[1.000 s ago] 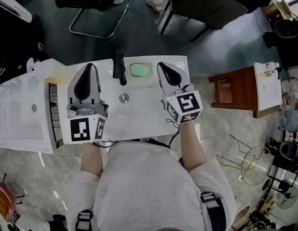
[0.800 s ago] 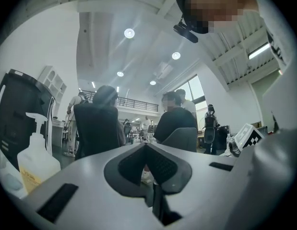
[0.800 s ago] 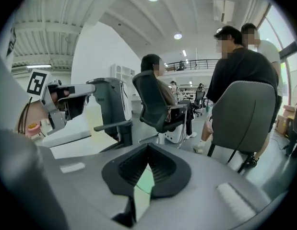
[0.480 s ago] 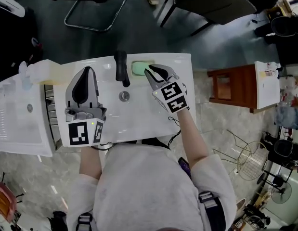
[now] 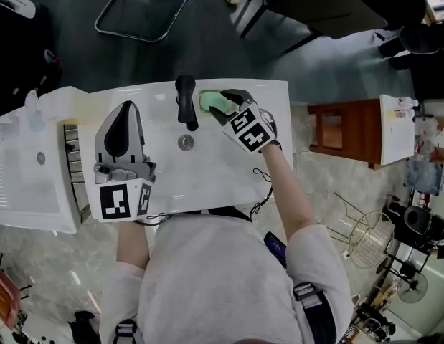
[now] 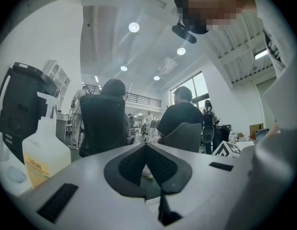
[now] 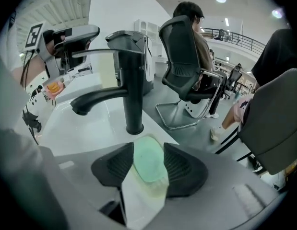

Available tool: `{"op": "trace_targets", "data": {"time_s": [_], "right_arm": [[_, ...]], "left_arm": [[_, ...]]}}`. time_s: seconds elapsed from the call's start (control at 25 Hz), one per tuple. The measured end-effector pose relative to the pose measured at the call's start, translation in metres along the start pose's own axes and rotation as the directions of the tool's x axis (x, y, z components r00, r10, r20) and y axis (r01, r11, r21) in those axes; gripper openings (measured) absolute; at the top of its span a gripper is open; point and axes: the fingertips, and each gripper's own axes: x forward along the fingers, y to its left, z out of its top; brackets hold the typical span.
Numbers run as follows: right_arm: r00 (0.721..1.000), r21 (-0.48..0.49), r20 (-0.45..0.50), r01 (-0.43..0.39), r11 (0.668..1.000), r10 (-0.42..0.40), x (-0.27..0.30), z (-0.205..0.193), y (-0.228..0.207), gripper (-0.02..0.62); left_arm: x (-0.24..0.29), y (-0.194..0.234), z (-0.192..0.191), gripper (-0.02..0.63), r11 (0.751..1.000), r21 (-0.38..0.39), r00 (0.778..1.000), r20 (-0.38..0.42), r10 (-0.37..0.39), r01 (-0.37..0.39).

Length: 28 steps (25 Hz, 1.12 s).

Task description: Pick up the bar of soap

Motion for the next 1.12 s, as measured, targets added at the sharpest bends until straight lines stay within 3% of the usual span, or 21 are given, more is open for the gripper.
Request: {"op": "trace_targets", "data": {"time_s": [0.28, 0.64, 0.92, 1.12], "right_arm": [[0.995, -0.055, -0.091, -0.052, 0.997, 0.046, 0.020, -0.014, 0.000, 0.255], [0.983, -0.027, -0.152, -0.111, 0.993, 0.106, 0.034, -0.018, -0.005, 0.279], [0.988, -0.055, -0.134, -0.086, 0.995, 0.078, 0.038, -0.017, -0.010, 0.276], [0.992, -0.144, -0.124, 0.011, 0.989, -0.029, 0.041, -0.016, -0.014, 0.264]], "left_arm": [[0.001, 0.009, -0.005, 0.008, 1.000, -0.008, 1.000, -0.013, 0.010, -0.010], [0.000, 0.018, -0.008, 0.008, 1.000, -0.013, 1.000, -0.012, 0.014, -0.014], [0.002, 0.022, -0.011, 0.008, 1.000, -0.022, 1.000, -0.012, 0.017, -0.018], [0.004, 0.021, -0.010, 0.008, 1.000, -0.026, 1.000, -0.010, 0.012, -0.012]]}}
